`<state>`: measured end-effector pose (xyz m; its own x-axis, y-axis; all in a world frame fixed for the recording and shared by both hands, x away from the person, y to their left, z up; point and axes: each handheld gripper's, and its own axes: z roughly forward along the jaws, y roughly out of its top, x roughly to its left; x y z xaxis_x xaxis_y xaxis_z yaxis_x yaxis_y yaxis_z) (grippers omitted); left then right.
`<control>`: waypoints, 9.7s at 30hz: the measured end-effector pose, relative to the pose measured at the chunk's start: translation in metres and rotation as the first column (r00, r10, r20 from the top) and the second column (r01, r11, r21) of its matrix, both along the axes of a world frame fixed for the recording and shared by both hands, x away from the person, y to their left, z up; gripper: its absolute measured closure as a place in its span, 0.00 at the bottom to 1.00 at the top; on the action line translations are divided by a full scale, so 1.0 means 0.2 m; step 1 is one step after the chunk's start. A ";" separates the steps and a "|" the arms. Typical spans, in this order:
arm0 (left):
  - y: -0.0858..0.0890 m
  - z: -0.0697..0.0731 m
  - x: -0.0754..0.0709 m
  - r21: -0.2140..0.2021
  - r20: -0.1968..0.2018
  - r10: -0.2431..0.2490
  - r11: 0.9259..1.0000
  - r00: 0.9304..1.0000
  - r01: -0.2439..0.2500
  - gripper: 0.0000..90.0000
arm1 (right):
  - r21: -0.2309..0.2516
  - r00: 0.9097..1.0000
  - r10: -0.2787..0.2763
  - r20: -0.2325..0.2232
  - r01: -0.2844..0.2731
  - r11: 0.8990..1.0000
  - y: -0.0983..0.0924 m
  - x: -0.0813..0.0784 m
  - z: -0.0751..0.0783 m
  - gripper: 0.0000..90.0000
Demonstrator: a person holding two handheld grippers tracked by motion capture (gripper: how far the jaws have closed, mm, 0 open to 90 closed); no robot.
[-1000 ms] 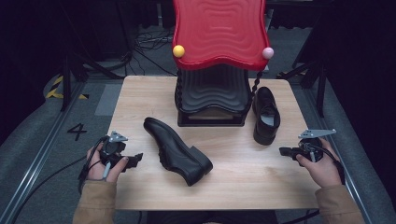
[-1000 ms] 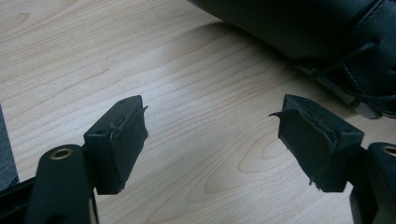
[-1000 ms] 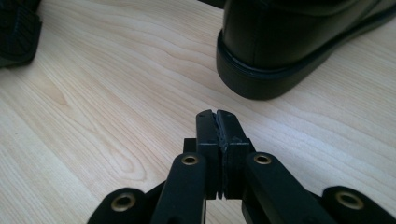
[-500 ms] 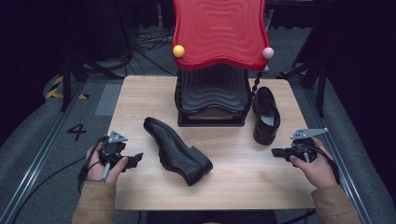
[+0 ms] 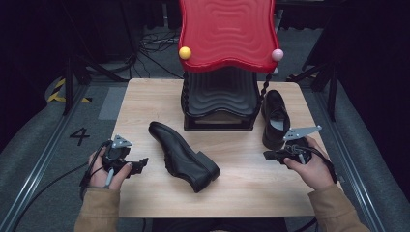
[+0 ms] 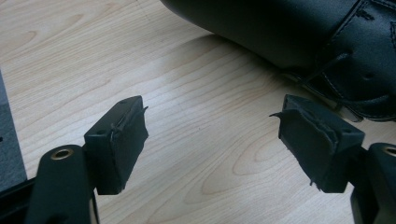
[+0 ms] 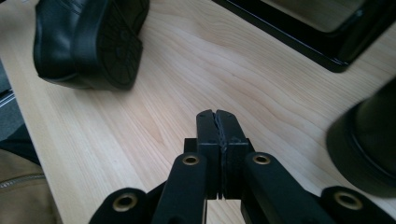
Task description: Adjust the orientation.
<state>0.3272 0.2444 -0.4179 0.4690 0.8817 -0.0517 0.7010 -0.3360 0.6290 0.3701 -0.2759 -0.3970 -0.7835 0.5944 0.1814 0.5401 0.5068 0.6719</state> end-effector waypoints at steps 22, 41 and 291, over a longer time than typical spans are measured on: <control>-0.01 -0.01 0.02 0.018 0.003 0.014 1.000 1.000 -0.014 0.25 | -0.021 0.986 0.160 -0.048 -0.161 0.987 0.46 0.04 0.05 1.00; -0.01 -0.01 0.02 0.014 -0.010 0.012 1.000 1.000 -0.012 0.28 | -0.009 0.958 0.284 -0.036 -0.284 0.959 0.78 -0.02 -0.04 1.00; -0.03 -0.04 0.07 0.018 -0.024 0.000 1.000 1.000 0.001 0.27 | -0.326 0.987 -0.044 -0.157 -0.010 0.945 -0.03 0.38 0.06 0.89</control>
